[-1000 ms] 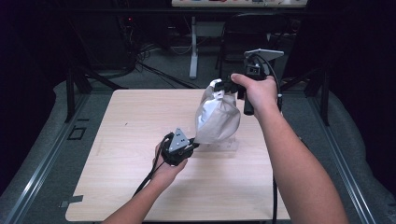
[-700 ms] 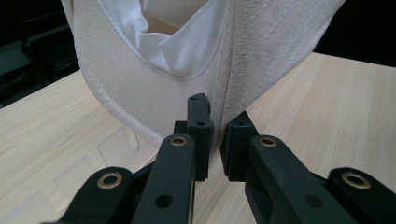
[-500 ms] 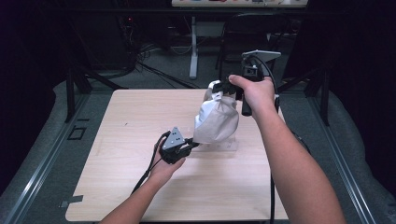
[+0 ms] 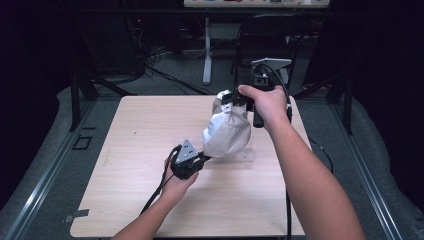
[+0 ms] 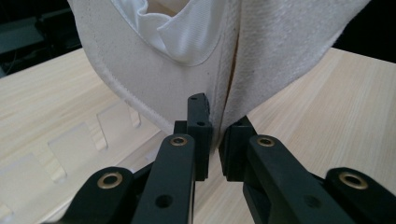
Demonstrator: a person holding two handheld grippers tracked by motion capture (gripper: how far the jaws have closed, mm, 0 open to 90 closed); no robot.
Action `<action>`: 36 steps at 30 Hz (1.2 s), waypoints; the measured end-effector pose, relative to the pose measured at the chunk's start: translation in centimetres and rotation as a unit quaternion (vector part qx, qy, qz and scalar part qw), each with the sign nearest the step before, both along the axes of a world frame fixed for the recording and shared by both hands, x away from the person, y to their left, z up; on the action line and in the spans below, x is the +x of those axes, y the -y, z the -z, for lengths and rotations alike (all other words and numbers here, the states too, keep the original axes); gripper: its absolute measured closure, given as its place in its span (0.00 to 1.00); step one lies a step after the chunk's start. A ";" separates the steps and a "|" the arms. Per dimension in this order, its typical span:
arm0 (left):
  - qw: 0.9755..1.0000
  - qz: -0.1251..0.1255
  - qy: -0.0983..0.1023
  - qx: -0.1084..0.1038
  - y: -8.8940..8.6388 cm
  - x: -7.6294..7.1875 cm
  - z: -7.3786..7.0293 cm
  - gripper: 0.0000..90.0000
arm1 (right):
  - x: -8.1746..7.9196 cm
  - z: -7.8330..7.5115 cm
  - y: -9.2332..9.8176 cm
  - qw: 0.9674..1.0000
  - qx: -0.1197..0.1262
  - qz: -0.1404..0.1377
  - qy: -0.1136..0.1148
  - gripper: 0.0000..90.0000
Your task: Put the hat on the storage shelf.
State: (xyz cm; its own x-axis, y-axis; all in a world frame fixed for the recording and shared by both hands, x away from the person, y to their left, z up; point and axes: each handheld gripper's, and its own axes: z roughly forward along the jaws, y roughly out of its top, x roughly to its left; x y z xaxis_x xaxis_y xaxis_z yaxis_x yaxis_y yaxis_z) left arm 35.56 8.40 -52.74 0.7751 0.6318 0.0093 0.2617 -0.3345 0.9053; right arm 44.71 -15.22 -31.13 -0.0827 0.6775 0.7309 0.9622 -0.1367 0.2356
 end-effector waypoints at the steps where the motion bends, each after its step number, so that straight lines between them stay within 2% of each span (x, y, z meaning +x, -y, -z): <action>1: 1.000 -0.004 -0.002 0.000 0.1 -0.1 0.1 0.95 | 0.0 0.1 -0.1 1.000 0.000 0.002 -0.001 0.90; 11: 0.999 -0.031 -0.033 -0.001 0.0 -0.2 0.8 0.95 | 0.2 1.7 0.1 1.000 -0.013 -0.002 -0.011 0.90; 14: 0.999 -0.037 -0.033 0.000 -0.1 -0.3 0.9 0.95 | 0.2 2.1 0.0 1.000 -0.014 -0.002 -0.013 0.90; 17: 0.998 -0.038 -0.045 -0.008 -0.5 -0.2 1.3 0.95 | 0.2 2.3 -0.1 1.000 -0.025 -0.009 -0.015 0.90; 20: 0.998 -0.041 -0.057 0.001 -0.3 -0.1 2.3 0.95 | 0.2 2.5 -0.4 0.999 -0.036 -0.011 -0.015 0.90; 23: 0.997 -0.045 -0.064 -0.013 -0.5 -0.1 2.5 0.95 | 0.3 2.8 -0.3 0.999 -0.032 -0.014 -0.018 0.89; 27: 0.997 -0.045 -0.065 -0.008 -0.5 -0.2 2.5 0.95 | 0.3 3.0 -0.2 0.999 -0.031 -0.003 -0.019 0.89; 29: 0.997 -0.045 -0.064 -0.007 -0.5 -0.2 2.5 0.95 | 0.3 3.1 0.0 0.999 -0.031 -0.009 -0.021 0.89; 36: 0.996 -0.050 -0.067 -0.019 -0.5 -0.2 2.5 0.94 | 0.2 2.9 0.3 1.000 -0.028 -0.004 -0.015 0.89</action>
State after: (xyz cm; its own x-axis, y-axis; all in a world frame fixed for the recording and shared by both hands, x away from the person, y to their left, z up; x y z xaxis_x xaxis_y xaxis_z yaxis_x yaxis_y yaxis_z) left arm 35.37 8.85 -55.22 0.7005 0.7043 -0.1152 0.4120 -0.2673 0.8711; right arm 44.94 -15.56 -34.07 -0.0669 0.7163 0.6946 0.9699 -0.1167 0.2138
